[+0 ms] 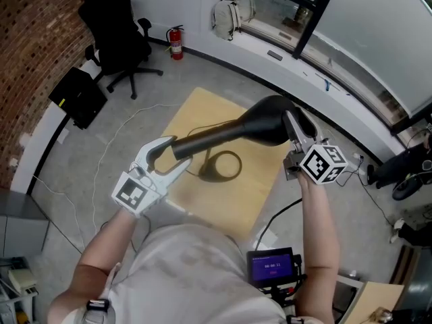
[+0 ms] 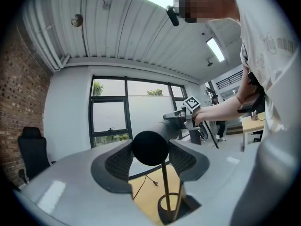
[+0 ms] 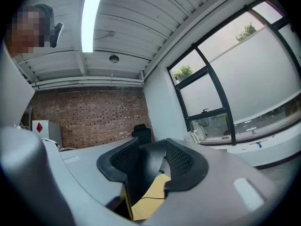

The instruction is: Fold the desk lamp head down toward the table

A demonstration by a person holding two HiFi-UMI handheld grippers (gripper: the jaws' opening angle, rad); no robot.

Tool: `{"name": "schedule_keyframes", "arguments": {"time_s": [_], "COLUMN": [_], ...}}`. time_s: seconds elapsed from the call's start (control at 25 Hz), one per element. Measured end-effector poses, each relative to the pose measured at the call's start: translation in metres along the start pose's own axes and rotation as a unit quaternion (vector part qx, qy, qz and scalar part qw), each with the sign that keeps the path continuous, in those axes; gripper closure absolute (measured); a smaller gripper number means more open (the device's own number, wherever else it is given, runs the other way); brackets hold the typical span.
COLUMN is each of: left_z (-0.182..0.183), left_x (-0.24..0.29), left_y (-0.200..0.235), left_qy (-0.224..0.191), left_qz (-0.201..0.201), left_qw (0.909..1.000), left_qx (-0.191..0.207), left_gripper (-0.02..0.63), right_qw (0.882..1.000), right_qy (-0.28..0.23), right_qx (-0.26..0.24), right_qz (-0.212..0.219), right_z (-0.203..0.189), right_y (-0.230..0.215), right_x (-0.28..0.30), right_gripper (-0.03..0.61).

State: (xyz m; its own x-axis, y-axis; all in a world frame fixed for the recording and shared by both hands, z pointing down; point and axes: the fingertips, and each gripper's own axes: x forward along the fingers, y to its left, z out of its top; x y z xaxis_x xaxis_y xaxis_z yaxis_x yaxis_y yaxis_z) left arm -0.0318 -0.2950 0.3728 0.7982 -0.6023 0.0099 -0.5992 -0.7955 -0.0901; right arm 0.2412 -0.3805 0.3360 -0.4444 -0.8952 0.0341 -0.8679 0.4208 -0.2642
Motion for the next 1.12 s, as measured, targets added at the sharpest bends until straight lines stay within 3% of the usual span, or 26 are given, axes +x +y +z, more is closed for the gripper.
{"name": "schedule_keyframes", "arguments": {"time_s": [0.48, 1.12], "left_z": [0.021, 0.034], "left_x": [0.003, 0.004], "left_y": [-0.004, -0.007], "left_qy": [0.017, 0.04], "left_qz": [0.001, -0.002], "left_qw": [0.9995, 0.9977], "left_qx": [0.026, 0.055], "left_gripper": [0.377, 0.376], "right_qw": [0.994, 0.981], "right_qy": [0.011, 0.028], "right_qx": [0.102, 0.187], "right_qz": [0.022, 0.042], "right_z": [-0.048, -0.101], "right_y": [-0.022, -0.029], "right_x": [0.004, 0.014], "right_gripper": [0.393, 0.388]}}
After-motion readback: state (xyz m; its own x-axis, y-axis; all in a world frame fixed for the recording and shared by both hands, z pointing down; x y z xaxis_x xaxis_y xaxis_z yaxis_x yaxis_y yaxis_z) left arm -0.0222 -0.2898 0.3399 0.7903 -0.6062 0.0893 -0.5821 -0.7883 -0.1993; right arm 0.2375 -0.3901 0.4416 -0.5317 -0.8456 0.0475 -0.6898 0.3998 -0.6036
